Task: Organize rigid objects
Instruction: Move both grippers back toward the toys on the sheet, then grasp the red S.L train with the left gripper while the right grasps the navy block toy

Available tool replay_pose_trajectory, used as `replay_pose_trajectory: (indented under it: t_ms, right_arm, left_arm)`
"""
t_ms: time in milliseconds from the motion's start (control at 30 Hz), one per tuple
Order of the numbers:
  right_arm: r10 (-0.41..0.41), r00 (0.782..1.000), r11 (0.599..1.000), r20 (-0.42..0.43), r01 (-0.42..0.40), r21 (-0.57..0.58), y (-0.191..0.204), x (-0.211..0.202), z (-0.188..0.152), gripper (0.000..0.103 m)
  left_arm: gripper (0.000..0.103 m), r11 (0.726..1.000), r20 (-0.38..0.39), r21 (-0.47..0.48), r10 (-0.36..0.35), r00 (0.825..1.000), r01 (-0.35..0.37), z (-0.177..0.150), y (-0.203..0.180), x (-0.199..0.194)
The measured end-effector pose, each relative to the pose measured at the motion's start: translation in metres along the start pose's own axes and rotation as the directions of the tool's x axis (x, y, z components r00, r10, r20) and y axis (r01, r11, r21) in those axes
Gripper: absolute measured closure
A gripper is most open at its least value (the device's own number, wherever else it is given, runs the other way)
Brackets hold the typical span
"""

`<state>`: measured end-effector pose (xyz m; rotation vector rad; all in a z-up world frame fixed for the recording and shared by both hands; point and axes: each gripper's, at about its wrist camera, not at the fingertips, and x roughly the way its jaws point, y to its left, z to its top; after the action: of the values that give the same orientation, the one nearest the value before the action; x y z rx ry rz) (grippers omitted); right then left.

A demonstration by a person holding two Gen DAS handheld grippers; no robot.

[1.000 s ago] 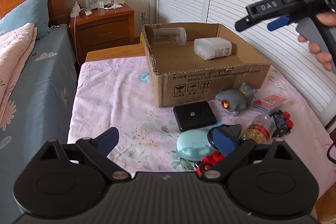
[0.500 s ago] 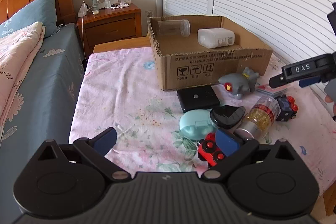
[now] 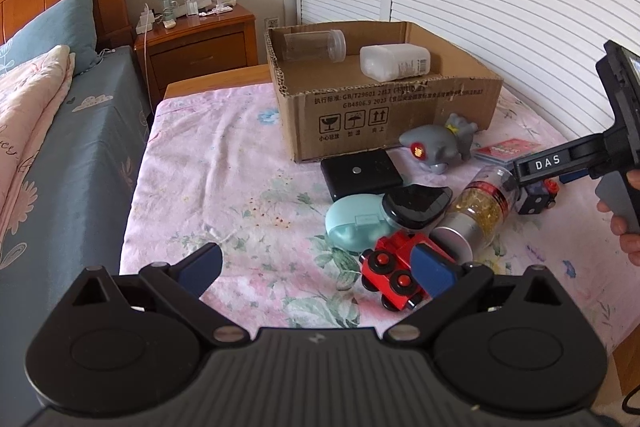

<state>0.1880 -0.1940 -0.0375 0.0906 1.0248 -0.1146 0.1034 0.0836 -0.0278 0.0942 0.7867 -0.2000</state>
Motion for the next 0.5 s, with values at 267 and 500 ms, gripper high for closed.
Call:
replay_pose_trajectory:
  t_ms: [267,500]
  right_arm:
    - [-0.008,1.000,0.997,0.021,0.009,-0.072,-0.015,-0.006,-0.012,0.000]
    - [-0.005,0.999,0.997,0.042,0.008,-0.074,-0.014,-0.010,-0.015,0.000]
  left_arm:
    - [0.003,0.994,-0.035,0.101,-0.047,0.998,0.051,-0.004,-0.011,0.013]
    - [0.004,0.967,-0.057,0.218,-0.123,0.991,0.133,-0.010,-0.027,0.031]
